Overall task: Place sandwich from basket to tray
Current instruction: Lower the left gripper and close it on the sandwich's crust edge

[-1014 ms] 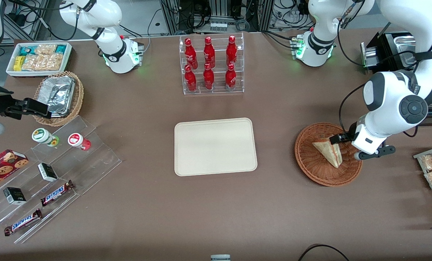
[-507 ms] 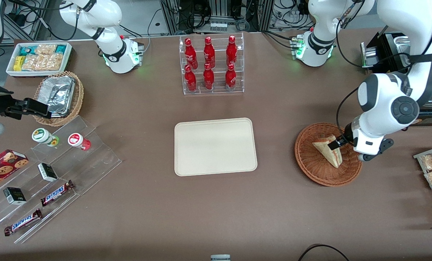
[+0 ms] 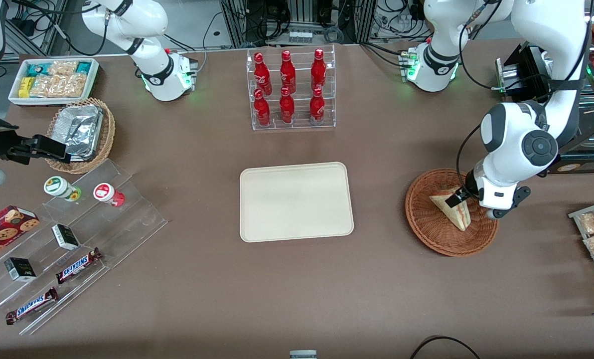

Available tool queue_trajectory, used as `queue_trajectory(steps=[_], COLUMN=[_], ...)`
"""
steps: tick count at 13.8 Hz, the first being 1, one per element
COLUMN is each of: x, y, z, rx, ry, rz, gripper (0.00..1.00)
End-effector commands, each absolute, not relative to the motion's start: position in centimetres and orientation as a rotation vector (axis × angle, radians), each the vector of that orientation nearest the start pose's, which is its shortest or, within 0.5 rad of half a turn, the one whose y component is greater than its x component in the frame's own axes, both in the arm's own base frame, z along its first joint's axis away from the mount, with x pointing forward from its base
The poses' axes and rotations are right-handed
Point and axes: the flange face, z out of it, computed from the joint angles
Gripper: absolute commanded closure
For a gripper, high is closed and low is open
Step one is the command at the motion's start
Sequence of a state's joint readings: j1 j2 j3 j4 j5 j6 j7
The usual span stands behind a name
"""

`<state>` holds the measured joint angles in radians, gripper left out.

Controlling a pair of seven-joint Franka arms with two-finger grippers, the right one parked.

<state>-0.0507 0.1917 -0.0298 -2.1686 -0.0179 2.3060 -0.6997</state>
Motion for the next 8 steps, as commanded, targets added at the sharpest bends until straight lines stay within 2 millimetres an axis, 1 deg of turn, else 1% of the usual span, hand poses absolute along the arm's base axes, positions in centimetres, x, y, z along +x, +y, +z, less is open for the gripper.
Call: queue_trajectory(steps=[1, 5, 8], x=[54.8, 54.8, 54.3], y=[-4.6, -4.6, -4.6], z=[29.5, 27.8, 26.1], rx=[-2.968, -2.961, -2.965], ry=[-1.054, -1.089, -1.092], rz=[0.040, 0.021, 0.005], gripper=[0.00, 0.00, 0.00])
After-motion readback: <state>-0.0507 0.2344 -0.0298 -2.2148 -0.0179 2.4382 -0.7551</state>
